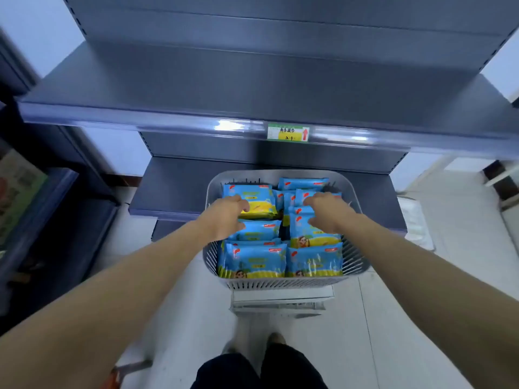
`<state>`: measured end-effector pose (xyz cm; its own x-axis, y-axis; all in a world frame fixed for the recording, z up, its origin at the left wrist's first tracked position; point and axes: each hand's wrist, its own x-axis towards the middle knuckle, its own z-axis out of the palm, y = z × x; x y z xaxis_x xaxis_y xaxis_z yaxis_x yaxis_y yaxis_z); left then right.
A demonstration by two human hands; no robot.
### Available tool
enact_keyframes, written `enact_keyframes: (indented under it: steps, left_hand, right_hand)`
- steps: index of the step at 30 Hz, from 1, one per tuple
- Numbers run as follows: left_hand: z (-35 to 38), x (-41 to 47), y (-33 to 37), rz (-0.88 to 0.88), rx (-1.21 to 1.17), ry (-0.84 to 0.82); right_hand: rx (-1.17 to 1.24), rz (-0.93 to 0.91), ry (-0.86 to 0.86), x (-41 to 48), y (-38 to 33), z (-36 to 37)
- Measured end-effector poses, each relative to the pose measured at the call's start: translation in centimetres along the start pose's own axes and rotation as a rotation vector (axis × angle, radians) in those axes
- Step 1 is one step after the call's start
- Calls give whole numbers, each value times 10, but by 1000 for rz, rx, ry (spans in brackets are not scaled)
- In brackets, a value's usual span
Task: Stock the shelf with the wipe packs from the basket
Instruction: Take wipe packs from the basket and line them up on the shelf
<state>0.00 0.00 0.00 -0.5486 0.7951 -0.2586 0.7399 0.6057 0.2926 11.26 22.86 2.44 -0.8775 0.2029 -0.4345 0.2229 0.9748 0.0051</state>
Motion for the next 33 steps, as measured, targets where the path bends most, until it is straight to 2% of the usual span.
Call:
enact_keyframes:
  steps: [4, 11, 16, 19, 24, 28, 33]
  left_hand:
    - [18, 7, -1, -37, 19, -23]
    - [34, 17, -1, -32, 133, -5]
    - [32, 15, 5, -114, 13, -71]
    - [16, 13, 7, -158, -58, -20]
    - [-50, 7, 6, -149, -191, 72]
    - [-111, 2, -1, -166, -232, 195]
    - [-175, -7, -30, -175, -287, 350]
  right_hand:
    - [-4, 18, -60, 3, 13, 21]
    - [10, 50, -35, 12, 28, 32]
    - [-176, 98, -57, 14, 23, 31]
    - [-142, 89, -33, 13, 19, 20]
    - [156, 5, 61, 11, 10, -53]
    - [161, -85, 237, 13, 1, -126]
    - [246, -126, 366, 32, -23, -192]
